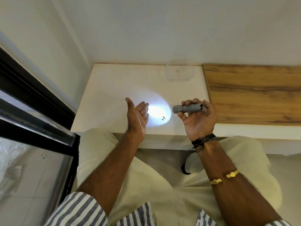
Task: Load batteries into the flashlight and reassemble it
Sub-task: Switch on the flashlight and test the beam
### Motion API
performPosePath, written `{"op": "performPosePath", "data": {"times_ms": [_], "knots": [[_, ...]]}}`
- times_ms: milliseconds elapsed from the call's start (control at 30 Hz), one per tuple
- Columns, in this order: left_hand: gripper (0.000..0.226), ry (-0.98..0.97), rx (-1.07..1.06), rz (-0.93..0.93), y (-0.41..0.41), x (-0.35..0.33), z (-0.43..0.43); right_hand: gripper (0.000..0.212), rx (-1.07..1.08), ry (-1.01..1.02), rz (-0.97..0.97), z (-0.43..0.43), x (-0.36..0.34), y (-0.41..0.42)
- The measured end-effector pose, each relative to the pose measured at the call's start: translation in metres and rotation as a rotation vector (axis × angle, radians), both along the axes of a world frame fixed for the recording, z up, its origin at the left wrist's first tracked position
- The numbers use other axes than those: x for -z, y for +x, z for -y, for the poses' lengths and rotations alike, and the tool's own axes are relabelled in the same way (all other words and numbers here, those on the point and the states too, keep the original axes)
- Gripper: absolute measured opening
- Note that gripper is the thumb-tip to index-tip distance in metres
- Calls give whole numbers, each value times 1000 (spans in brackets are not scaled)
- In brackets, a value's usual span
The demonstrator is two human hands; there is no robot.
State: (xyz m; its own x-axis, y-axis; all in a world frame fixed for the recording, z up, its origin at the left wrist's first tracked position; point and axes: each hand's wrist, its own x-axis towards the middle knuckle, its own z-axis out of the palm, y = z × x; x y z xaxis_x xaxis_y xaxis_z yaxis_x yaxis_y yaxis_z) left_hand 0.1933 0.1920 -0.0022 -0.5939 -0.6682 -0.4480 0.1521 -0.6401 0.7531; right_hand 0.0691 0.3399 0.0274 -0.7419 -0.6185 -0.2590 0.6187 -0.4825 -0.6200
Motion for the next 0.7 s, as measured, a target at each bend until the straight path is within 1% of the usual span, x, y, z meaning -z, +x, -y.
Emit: {"op": "performPosePath", "data": {"times_ms": [67,100,167,200,267,367,433,500,533,633,700], "knots": [[93,-1,-3,0,1,0,1,6,8,99,-132,3,-1,1],[93,-4,-4,0,1,0,1,9,31,159,-213,5,-1,3],[93,-7,-9,-3,1,1,1,25,81,226,-366,6,2,6],[93,-9,-12,-4,1,1,1,27,97,228,-434,7,3,7],[93,-16,-20,2,1,2,1,20,120,221,-557,8,3,11],[92,-26,-26,8,1,3,1,17,123,192,-678,9,1,13],[91,-33,-25,10,1,3,1,20,83,142,-680,9,-1,13],[92,-35,-29,10,1,3,2,33,42,114,-599,8,-3,14],[92,-32,-36,5,1,3,2,35,27,127,-558,7,-4,15],[90,-21,-66,-2,3,2,3,30,60,311,-537,5,-2,14],[90,-24,-69,9,3,2,3,32,114,395,-540,5,1,13]]}}
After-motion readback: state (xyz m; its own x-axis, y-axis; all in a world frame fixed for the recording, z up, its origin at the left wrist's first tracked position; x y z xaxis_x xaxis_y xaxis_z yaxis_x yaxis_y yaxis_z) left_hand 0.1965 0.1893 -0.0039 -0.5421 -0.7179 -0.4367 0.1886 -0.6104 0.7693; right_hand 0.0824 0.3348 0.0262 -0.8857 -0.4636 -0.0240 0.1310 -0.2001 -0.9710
